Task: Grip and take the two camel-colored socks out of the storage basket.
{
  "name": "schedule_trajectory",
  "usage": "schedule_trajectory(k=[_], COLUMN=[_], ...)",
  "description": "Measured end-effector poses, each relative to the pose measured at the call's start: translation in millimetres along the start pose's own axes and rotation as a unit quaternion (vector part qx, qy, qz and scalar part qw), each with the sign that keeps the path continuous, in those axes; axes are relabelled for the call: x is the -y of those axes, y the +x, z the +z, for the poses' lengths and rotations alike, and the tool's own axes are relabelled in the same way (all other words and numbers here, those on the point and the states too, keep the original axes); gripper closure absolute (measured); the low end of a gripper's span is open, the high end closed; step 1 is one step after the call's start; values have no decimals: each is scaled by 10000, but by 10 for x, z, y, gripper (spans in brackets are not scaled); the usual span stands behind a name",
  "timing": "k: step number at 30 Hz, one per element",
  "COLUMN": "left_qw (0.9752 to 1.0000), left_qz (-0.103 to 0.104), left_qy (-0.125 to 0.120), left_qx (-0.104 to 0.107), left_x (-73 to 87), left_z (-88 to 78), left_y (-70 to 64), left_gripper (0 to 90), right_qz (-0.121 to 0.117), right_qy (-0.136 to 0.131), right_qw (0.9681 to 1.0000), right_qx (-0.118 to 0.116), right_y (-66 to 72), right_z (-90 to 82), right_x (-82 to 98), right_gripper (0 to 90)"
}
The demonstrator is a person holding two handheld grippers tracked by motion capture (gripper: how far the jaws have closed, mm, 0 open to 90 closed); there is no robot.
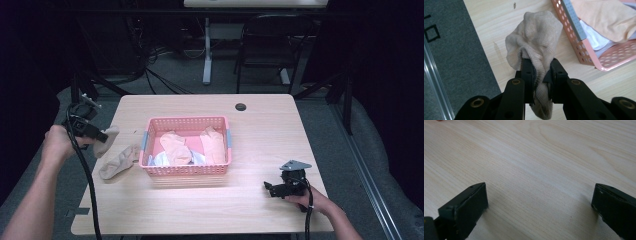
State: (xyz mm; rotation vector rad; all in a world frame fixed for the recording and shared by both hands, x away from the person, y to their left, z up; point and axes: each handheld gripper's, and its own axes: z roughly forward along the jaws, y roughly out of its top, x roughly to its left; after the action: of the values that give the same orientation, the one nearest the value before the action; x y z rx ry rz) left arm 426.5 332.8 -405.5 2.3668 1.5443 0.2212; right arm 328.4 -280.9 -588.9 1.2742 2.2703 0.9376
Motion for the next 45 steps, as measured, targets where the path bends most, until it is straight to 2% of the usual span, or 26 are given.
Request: schedule_trajectory(k=[7,15,18,26,28,32,35,40,43,45], left_qw=[9998,9992,9989,9980,9976,9978,9980,9984,9986,9988], left_qz=[-113,-234,-266,-456,-538,-589,-588,-530,-472,-441], left_qy=[123,256,339,343,343,213,116,23,61,13], left_qx=[88,209,183,254,267,216,181,201,224,225], left_x=[86,222,257,343,352,383,428,545,629,694], left_z=[253,658,806,1087,1089,991,882,713,657,628], left_y=[37,32,23,40,40,29,7,-62,-117,-155], left_gripper=[761,762,761,718,636,356,208,85,5,0], right_qz=[3,-2,-3,0,-1,0,1,-3,-2,-2], right_qy=[-1,-1,-6,1,-1,1,-2,-8,-10,-9], right_qw=[10000,10000,10000,10000,10000,10000,10000,10000,10000,10000], right_qx=[1,-2,-2,-1,0,-1,-2,0,-2,-3], right_y=[1,0,-1,0,0,0,1,0,0,1], right_z=[0,0,1,0,0,0,0,1,1,1], right_x=[0,0,1,0,0,0,0,1,0,0], right_gripper=[0,0,0,0,0,0,0,0,0,0])
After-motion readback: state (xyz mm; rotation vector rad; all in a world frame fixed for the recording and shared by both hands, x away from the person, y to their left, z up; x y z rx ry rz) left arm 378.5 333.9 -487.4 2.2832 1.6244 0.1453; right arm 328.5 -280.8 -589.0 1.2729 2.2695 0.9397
